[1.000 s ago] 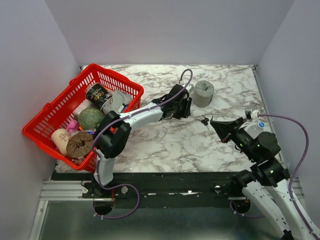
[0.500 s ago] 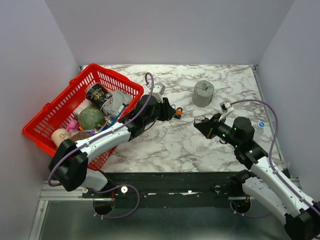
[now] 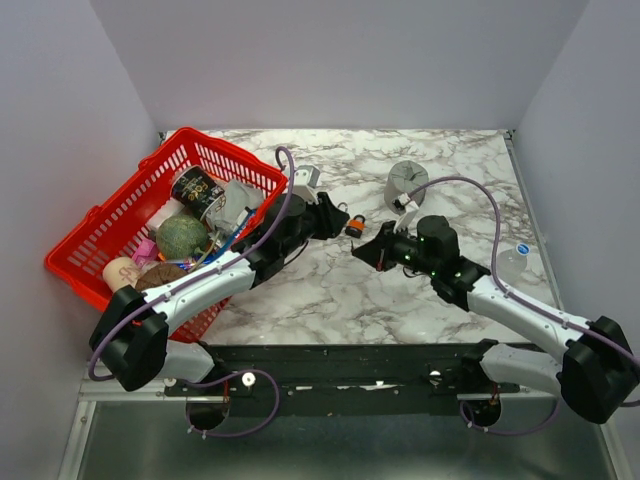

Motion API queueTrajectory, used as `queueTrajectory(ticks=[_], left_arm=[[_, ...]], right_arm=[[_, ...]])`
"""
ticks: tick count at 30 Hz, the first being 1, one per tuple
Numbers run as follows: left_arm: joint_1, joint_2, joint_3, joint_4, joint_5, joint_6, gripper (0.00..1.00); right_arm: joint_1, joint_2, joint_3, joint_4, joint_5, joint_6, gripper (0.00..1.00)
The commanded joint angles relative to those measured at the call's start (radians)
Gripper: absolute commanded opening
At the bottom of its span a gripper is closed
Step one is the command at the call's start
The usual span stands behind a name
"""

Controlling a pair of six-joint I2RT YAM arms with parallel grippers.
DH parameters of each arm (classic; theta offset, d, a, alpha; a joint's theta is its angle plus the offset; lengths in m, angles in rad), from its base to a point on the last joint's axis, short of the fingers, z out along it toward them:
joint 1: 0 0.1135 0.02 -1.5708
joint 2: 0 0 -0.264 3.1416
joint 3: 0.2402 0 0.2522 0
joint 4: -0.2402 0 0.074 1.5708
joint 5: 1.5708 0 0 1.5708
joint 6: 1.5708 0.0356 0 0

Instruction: Unlock with the key

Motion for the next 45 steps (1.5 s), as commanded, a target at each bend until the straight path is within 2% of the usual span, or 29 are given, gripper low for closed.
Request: queueTrajectory(ticks=[1, 45], left_arm=[[-0.003, -0.026, -0.005, 0.065, -0.028, -0.014, 0.00], [-0.012, -0.017, -0.015, 0.080, -0.010, -0.010, 0.00]], right_arm=[[0.015, 0.042, 0.051, 0.077, 0.035, 0.019, 0.01], [0.017, 0.165, 0.168, 0.058, 0.040, 0.000, 0.01]])
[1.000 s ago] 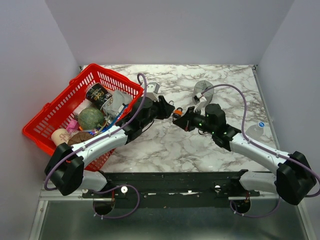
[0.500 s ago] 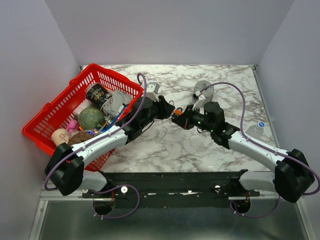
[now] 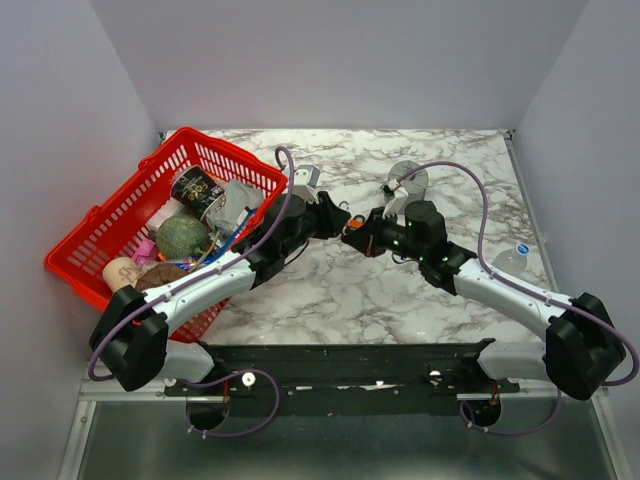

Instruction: Unlock with the key

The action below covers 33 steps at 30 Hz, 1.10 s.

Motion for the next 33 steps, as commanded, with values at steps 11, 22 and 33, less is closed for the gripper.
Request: queueTrajectory(ticks=[11, 22, 33], left_arm=[[-0.009, -0.018, -0.014, 0.057, -0.008, -0.005, 0.00], [-0.012, -0.023, -0.018, 0.060, -0.014, -0.009, 0.00], [-0.015, -0.028, -0.023, 0.062, -0.020, -0.014, 0.00]], right_arm=[[0.007, 0.017, 0.037, 0.019, 0.050, 0.000, 0.01], [0.007, 0.024, 0.023, 0.043, 0.071, 0.038, 0.01], [0.006, 0.015, 0.001, 0.066, 0.129, 0.090, 0.01]])
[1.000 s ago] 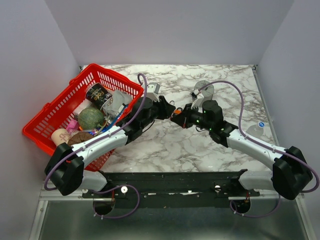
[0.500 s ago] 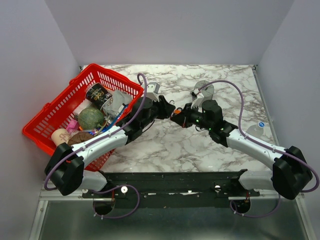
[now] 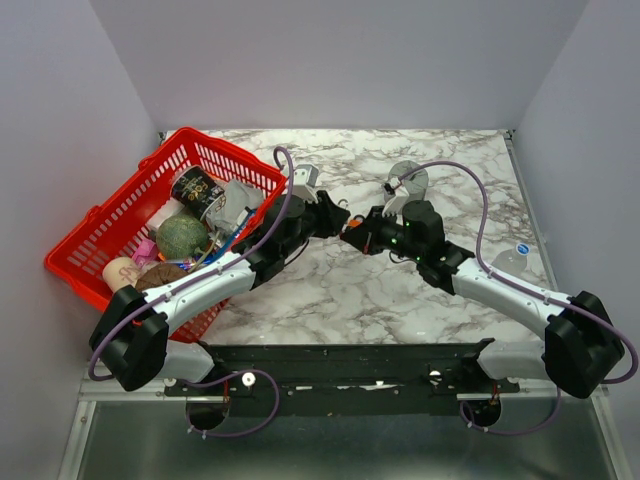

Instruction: Unlock with the key

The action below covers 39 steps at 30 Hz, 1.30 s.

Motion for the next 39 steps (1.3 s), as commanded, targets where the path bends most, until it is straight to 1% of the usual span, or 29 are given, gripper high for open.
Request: queueTrajectory(ticks=[1, 39], left_arm=[[-0.013, -0.028, -0.016, 0.040, -0.009, -0.014, 0.00], [-0.023, -0.025, -0.023, 0.048, -0.011, -0.017, 0.00]], right_arm=[[0.001, 0.004, -0.010, 0.059, 0.076, 0.025, 0.01], [-0.008, 0.024, -0.004, 0.122, 0.146, 0.102, 0.01]])
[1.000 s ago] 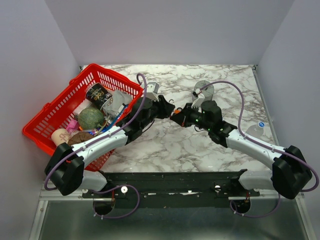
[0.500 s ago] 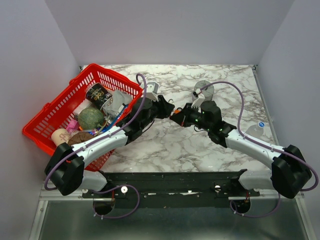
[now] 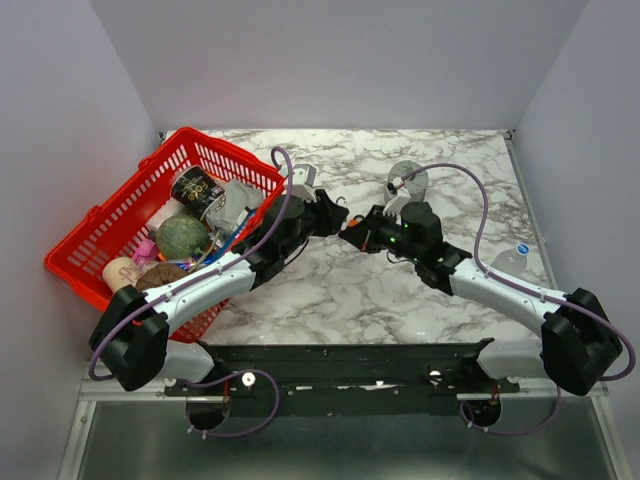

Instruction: Unlock with the key

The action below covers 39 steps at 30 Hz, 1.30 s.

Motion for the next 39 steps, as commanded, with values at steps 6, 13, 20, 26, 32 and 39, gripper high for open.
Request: queueTrajectory(ticks=[6, 13, 20, 26, 32, 39], left_arm=[[-0.031, -0.023, -0.021, 0.028, 0.017, -0.010, 0.00], [-0.040, -0.021, -0.026, 0.033, 0.014, -0.009, 0.00], [-0.048, -0.015, -0.027, 0.035, 0.011, -0.006, 0.00], [-0.056, -0.006, -0.029, 0.038, 0.011, -0.004, 0.00], [-0.062, 0.003, -0.031, 0.038, 0.008, 0.001, 0.00], [-0.071, 0.015, -0.029, 0.038, 0.014, 0.002, 0.00]], right_arm=[[-0.022, 0.014, 0.013, 0.079, 0.103, 0.005, 0.01], [-0.036, 0.009, 0.024, 0.088, 0.103, 0.008, 0.01], [-0.055, 0.012, 0.029, 0.104, 0.086, 0.014, 0.01], [-0.058, 0.014, 0.033, 0.119, 0.082, 0.011, 0.01], [-0.062, 0.009, 0.041, 0.116, 0.085, 0.003, 0.01], [-0.062, 0.010, 0.049, 0.117, 0.097, -0.029, 0.01]])
